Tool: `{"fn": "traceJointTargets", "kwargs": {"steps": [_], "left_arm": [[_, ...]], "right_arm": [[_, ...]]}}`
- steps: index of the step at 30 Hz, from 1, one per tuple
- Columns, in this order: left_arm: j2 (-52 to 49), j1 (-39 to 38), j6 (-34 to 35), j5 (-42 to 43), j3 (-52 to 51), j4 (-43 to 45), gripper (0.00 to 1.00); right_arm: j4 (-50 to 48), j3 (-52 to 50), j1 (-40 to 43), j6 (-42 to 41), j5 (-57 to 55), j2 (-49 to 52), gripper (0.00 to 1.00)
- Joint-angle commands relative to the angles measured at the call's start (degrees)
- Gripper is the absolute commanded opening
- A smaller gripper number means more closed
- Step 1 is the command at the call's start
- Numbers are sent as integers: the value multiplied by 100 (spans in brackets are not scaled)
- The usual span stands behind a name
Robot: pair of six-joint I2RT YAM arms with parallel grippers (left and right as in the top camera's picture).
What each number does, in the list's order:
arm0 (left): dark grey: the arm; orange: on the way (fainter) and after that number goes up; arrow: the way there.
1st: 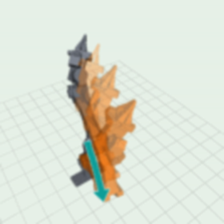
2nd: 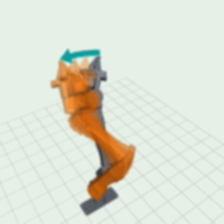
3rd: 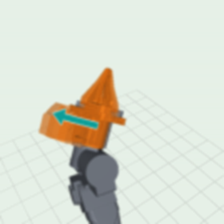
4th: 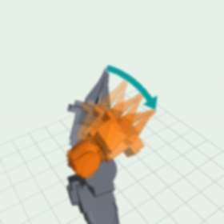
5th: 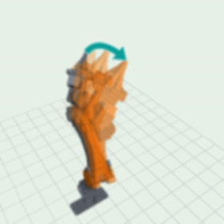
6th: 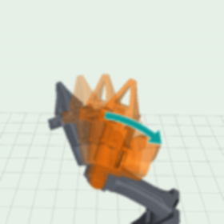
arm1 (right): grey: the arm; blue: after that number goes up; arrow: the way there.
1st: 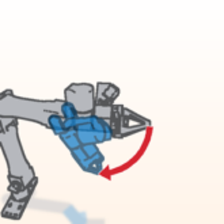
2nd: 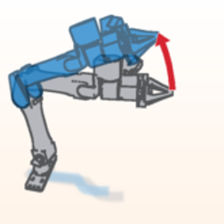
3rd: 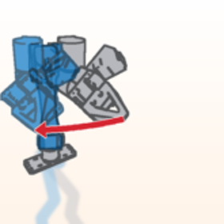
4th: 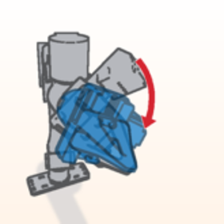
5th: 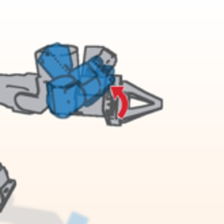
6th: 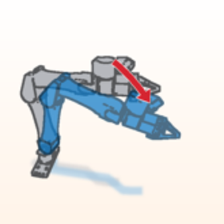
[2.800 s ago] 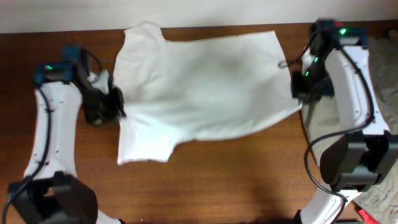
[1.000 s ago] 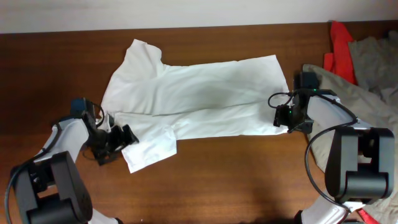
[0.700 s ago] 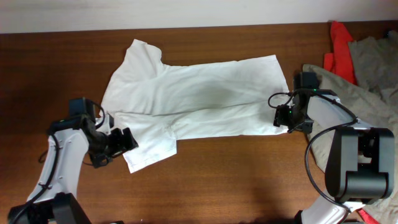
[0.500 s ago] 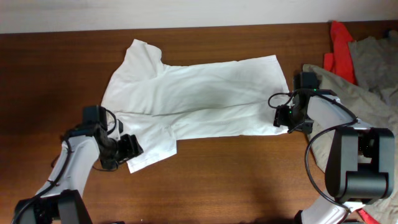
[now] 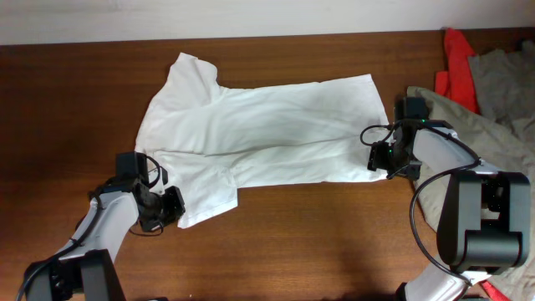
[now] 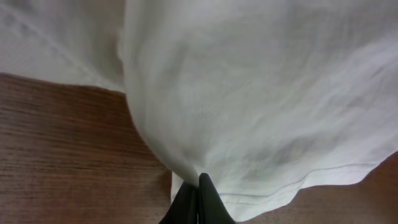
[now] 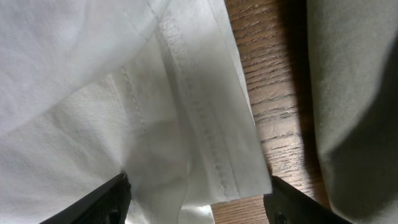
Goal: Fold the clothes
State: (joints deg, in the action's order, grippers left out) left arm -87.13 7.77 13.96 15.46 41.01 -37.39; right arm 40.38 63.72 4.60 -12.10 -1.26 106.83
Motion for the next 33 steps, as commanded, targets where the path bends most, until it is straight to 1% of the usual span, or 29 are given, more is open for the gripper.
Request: {"fn": "traceJointTargets", "kwargs": {"steps": [1, 2, 4, 5, 6, 7, 8, 9, 10, 12, 13, 14, 17, 19, 21, 23, 25, 28, 29, 30, 31, 32, 33], "left_arm": [[-48, -4, -15, 841, 313, 24, 1], [-48, 15, -15, 1270, 667, 46, 1], [-48, 87, -11, 1633, 1602, 94, 1], [-48, 136, -13, 1598, 2052, 122, 1], [-50, 236, -7, 1351, 2730, 295, 1], [-50, 258, 7, 1054, 3045, 413, 1], [-50, 254, 98, 800, 3206, 463, 4], [-50, 251, 151, 765, 3239, 461, 16], [-50, 247, 166, 765, 3237, 297, 40], [-90, 247, 160, 734, 3211, -260, 42], [-146, 247, 138, 522, 3211, -675, 44], [-210, 247, 140, 131, 3211, -1106, 48], [-409, 247, 140, -332, 3165, -1845, 48], [-560, 247, 146, -374, 2907, -1930, 49], [-774, 254, 240, -402, 2490, -1794, 58], [-1036, 251, 251, -699, 2131, -1451, 62], [-1296, 251, 254, -896, 1967, -1202, 70], [-1576, 254, 254, -935, 1965, -1040, 71], [-1668, 251, 256, -935, 1965, -942, 70], [-1744, 251, 256, -933, 1965, -839, 64], [-1777, 251, 254, -933, 1965, -778, 49], [-1781, 254, 254, -951, 1965, -756, 17], [-1775, 254, 254, -1043, 1967, -772, 0]], "right_arm": [[116, -157, 31, -22, -96, 70, 73], [120, -157, 31, -22, -96, 70, 73], [120, -157, 31, -22, -96, 70, 72], [120, -157, 31, -22, -96, 70, 73], [120, -157, 31, -22, -96, 70, 73], [120, -157, 31, -22, -96, 70, 73], [120, -157, 31, -22, -96, 70, 73], [122, -157, 31, -22, -96, 70, 73], [122, -157, 31, -22, -96, 70, 73], [122, -157, 31, -22, -96, 70, 72], [122, -157, 31, -22, -96, 70, 73], [131, -157, 31, -22, -96, 70, 73], [162, -157, 31, -22, -96, 70, 73], [179, -157, 31, -22, -96, 70, 73], [184, -157, 31, -22, -96, 70, 73], [188, -157, 31, -22, -96, 70, 73], [208, -157, 31, -20, -96, 70, 73], [229, -157, 31, -22, -96, 70, 73], [236, -157, 31, -22, -96, 70, 73], [247, -157, 31, -20, -96, 70, 73], [251, -157, 31, -22, -96, 70, 73], [264, -157, 31, -22, -96, 70, 73], [289, -157, 31, -22, -96, 70, 73]]}}
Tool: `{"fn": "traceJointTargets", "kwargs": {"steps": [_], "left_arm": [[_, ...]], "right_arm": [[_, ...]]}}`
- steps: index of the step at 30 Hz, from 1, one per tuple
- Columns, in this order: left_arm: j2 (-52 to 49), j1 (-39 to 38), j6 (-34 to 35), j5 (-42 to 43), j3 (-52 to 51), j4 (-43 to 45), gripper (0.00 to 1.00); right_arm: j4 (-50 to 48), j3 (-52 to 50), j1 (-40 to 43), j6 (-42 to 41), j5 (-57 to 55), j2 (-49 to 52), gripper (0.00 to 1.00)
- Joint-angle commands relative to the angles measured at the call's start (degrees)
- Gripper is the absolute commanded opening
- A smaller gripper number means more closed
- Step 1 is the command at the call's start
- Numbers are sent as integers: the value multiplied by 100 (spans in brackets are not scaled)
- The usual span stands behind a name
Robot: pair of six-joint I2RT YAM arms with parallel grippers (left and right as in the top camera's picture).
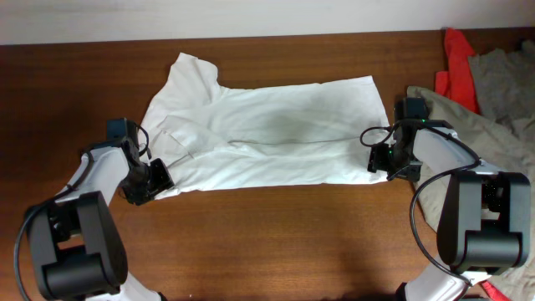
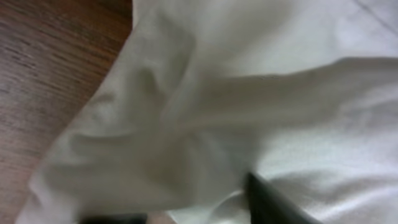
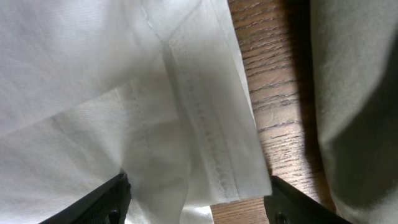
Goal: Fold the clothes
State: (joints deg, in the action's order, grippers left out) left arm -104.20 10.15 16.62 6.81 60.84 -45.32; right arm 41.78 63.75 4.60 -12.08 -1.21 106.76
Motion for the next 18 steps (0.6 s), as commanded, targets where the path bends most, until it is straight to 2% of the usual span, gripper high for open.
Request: {"fn": "traceJointTargets", "kwargs": {"steps": [1, 4, 7, 12, 16, 17, 18], "left_arm": [[-68, 15, -13, -326, -15, -68, 0], [-68, 133, -13, -1167, -15, -1075, 0], [-68, 378, -11, -1209, -15, -2155, 0], [-13, 428, -11, -1224, -15, -2686, 0], [490, 428, -20, -1224, -9, -2763, 0], [629, 426, -20, -1220, 9, -2787, 4], [837, 426, -17, -1215, 59, -2824, 21]], "right_arm": [[188, -160, 31, -24, -101, 76, 73], [579, -160, 37, -46, -103, 76, 68], [1163, -160, 42, -173, -101, 74, 68], [2430, -160, 39, -389, -96, -24, 69], [2616, -116, 31, -387, -76, -765, 73], [2616, -72, 31, -387, -76, -927, 76], [2612, 37, 31, -385, -79, -1193, 78]]}}
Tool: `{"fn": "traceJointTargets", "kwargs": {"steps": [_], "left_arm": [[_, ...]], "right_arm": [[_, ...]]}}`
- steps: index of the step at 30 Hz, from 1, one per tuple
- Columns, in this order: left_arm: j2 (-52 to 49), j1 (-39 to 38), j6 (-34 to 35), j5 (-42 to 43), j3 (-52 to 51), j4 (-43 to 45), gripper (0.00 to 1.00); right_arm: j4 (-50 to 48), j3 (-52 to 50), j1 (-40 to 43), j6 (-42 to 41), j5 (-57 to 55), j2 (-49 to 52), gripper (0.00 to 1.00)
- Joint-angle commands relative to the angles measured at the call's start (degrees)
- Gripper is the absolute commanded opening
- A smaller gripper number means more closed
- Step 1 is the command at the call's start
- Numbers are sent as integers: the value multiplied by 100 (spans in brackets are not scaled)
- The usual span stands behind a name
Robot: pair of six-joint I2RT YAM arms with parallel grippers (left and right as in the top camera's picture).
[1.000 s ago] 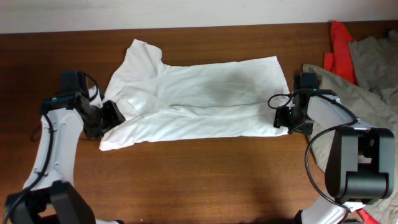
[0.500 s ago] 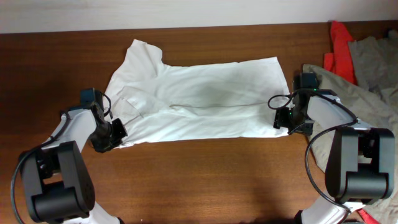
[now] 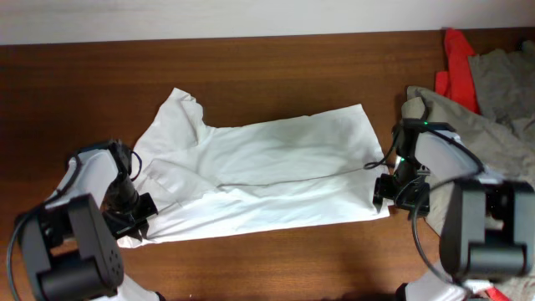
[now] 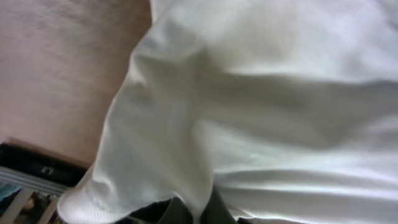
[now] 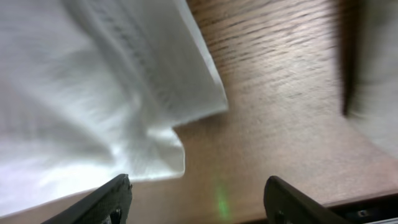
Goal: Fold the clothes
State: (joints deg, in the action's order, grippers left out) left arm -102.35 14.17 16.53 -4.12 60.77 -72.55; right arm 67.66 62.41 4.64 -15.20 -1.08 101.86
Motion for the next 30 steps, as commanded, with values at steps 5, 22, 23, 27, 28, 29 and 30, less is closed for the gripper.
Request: {"fn": "traceJointTargets", "kwargs": {"steps": [5, 22, 23, 27, 28, 29, 30], "left_arm": [[1818, 4, -442, 1001, 686, 745, 76], [-1296, -551, -1661, 1567, 1318, 6561, 79], [-1445, -551, -1661, 1495, 1318, 6664, 79], [-1867, -553, -1661, 1467, 1318, 6935, 77], [-1939, -555, -1663, 1486, 1318, 6926, 71], [-1967, -555, -1672, 1484, 1318, 6905, 70], [-2009, -555, -1755, 1486, 1316, 6905, 68]], "right_arm": [[-192, 815, 24, -7, -87, -1547, 99], [-227, 863, 26, 293, 212, -1591, 99], [-227, 863, 26, 293, 212, -1591, 99], [-227, 863, 26, 291, 214, -1591, 99], [-227, 863, 26, 291, 214, -1591, 99], [-227, 863, 26, 289, 214, -1591, 99], [-229, 863, 26, 291, 214, -1591, 99]]}}
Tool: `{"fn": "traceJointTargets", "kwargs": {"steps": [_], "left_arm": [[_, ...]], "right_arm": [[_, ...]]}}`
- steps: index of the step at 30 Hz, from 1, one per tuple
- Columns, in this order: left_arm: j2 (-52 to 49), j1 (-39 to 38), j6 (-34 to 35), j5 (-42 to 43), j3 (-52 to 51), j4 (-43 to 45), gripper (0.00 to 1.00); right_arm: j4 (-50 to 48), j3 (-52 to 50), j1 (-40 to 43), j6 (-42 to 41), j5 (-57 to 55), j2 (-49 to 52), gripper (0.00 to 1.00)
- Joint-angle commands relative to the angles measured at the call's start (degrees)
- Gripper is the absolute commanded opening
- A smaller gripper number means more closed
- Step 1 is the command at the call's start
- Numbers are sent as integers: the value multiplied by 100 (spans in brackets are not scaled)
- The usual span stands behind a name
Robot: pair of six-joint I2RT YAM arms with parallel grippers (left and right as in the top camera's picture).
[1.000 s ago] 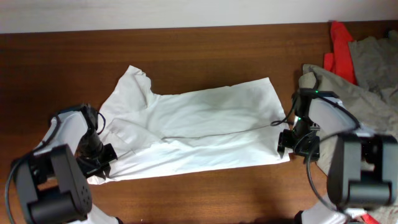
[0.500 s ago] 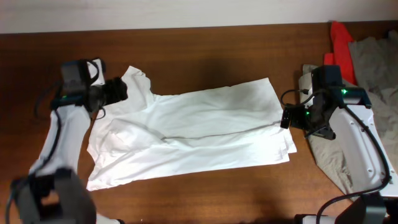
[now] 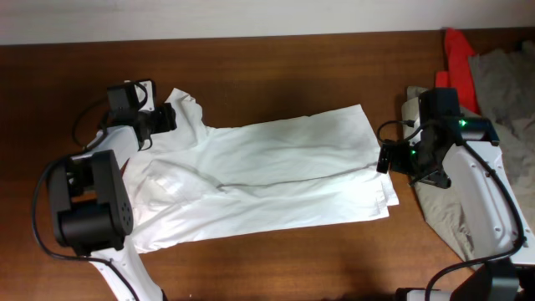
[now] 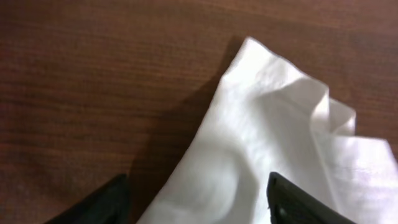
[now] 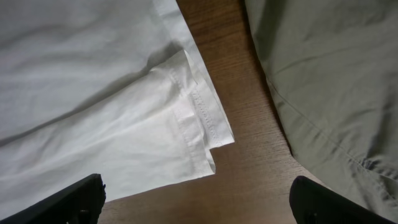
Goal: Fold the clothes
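Observation:
A white shirt [image 3: 267, 171] lies across the wooden table, folded lengthwise into a long band. Its far-left sleeve [image 3: 182, 107] sticks out toward the back. My left gripper [image 3: 159, 121] is at that sleeve and open. In the left wrist view the gripper [image 4: 199, 208] has the sleeve's white cloth [image 4: 267, 124] lying between its fingers [image 4: 106, 202]. My right gripper [image 3: 391, 159] hangs open just off the shirt's right hem [image 5: 199, 118]. In the right wrist view the gripper [image 5: 202, 202] is over bare wood with nothing between its fingers.
A pile of other clothes fills the right end of the table: an olive garment [image 3: 493, 117] close beside my right arm, also the olive garment [image 5: 329, 81] in the right wrist view, and a red one [image 3: 456, 63] at the back. The table's front edge is near the shirt's lower border.
My left gripper was shut on cloth at the shirt's near-left corner; now it is open at the far-left sleeve. My right gripper has left the near-right hem corner and stands wider open, higher up.
My left gripper was shut on the near-left sleeve, my right gripper at the right hem. Then the sleeve lay folded in over the body. Then the whole shirt sat closer to the front edge with both grippers at its near corners. Now both are open.

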State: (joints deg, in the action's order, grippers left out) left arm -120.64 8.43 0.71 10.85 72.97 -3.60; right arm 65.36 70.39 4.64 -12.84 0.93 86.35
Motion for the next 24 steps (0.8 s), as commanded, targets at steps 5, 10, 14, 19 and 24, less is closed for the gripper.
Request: {"fn": "traceJointTargets", "kwargs": {"steps": [5, 10, 14, 19, 24], "left_arm": [[-203, 20, -168, -9, 98, -238, 13], [-96, 26, -125, 614, 103, -654, 0], [369, 24, 389, 809, 105, -1325, 0], [713, 24, 422, 887, 103, -2282, 0], [713, 24, 422, 894, 103, -2581, 0]], "right_arm": [[-7, 66, 26, 55, 13, -39, 99], [-306, 66, 26, 356, 42, 85, 95], [-1204, 85, 26, 984, 442, 728, 96], [-2000, 1180, -48, 1154, 1056, 2393, 96], [-2295, 2448, -393, 1499, 697, 3707, 96]]}}
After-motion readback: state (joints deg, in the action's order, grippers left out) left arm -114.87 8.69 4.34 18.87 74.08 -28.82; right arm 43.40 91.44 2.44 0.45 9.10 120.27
